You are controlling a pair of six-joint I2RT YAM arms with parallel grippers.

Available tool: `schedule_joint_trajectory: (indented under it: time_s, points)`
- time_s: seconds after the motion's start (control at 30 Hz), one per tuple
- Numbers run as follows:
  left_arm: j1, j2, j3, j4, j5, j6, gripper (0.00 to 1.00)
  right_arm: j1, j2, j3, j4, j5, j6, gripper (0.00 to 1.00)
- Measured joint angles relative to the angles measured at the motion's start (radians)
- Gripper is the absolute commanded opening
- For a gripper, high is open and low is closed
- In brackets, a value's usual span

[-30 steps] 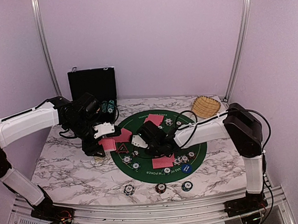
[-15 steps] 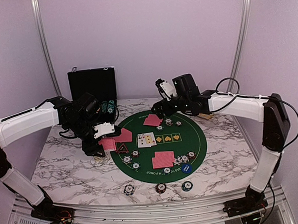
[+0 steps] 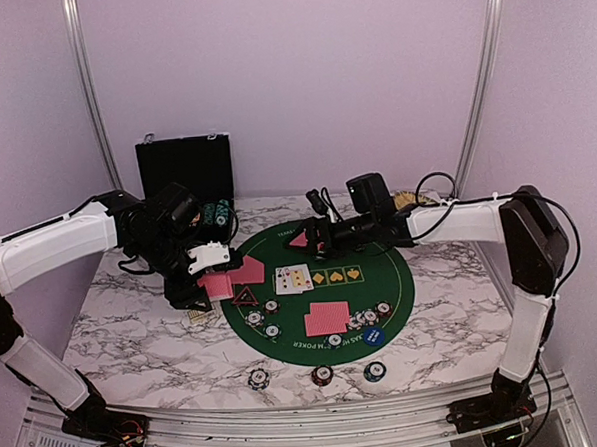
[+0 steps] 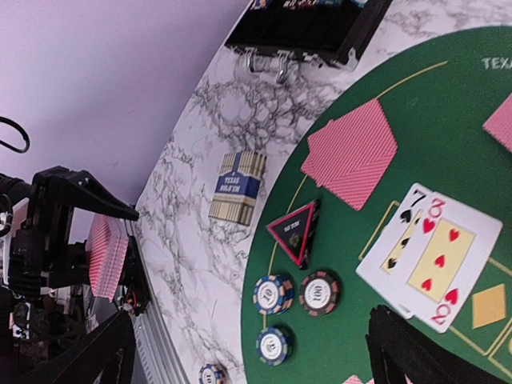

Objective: Distribute texas hold em gaming equipment

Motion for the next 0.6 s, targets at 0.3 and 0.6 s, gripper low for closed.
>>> schedule_joint_trajectory:
  time_s: [0.3,0.6]
  points:
    - [0.000,0.000,0.008,-0.001,0.000,-0.001,0.02,0.135,0.000,-0.062,0.114,-0.001,0.232,0.99]
    - [0.000,0.000,0.019,-0.001,0.000,-0.007,0.02,0.224,0.039,-0.050,0.267,-0.008,0.394,0.99]
